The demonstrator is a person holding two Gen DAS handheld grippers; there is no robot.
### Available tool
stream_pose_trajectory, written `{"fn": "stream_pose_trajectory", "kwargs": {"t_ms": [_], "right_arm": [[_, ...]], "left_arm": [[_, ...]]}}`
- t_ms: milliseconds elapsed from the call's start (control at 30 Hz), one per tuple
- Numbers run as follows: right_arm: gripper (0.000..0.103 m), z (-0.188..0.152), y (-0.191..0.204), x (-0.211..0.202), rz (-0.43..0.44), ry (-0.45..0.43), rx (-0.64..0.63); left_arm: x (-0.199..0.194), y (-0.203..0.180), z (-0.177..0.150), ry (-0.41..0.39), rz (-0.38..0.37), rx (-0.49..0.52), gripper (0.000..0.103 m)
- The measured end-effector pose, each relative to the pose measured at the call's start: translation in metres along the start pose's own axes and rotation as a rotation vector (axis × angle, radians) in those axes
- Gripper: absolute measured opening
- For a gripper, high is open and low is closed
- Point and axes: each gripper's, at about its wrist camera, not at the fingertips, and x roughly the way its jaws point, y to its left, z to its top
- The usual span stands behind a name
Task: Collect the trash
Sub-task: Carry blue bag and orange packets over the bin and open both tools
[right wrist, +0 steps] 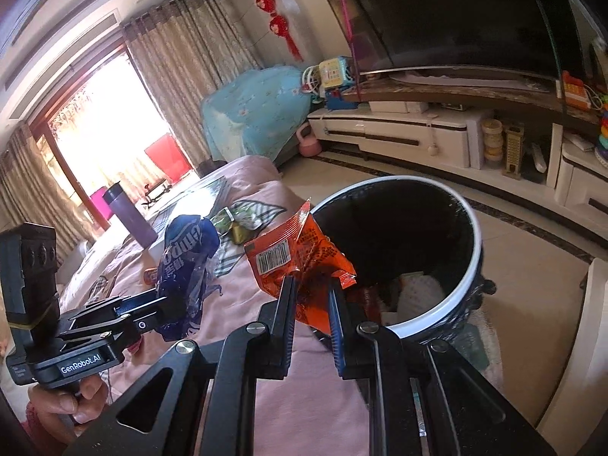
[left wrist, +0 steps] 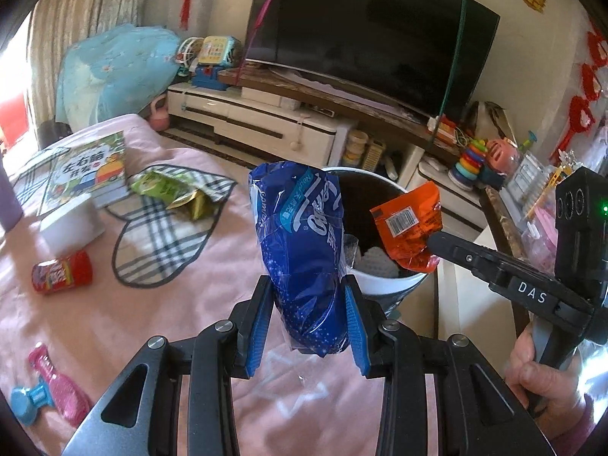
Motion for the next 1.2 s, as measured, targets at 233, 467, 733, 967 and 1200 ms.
{"fn": "stream_pose_trajectory", "kwargs": {"t_ms": [233, 467, 733, 967, 1200], "right_arm": [[0.016, 0.014, -0.025, 0.0, -0.039, -0.007, 0.026], [0.018, 0.028, -0.046, 0.008, -0.076, 0.003, 0.043], [0.02, 0.033, -0.06, 0.026, -0.1, 0.044, 0.045], [0.02, 0.034, -0.069, 0.038, -0.114, 0.075, 0.037], [0.048, 0.041, -0.075, 0.039, -0.109, 0.068, 0.057]], "left_arm": [[0.03, -0.013, 0.02, 0.027, -0.022, 0.03, 0.035], [0.065, -0.024, 0.041, 0.049, -0.029, 0.04, 0.036], [0.1, -0.034, 0.05, 0.092, -0.033, 0.055, 0.036], [0.12, -0.039, 0.056, 0.124, -0.032, 0.052, 0.037], [0.12, -0.043, 0.059, 0.113, -0.024, 0.049, 0.053]]}}
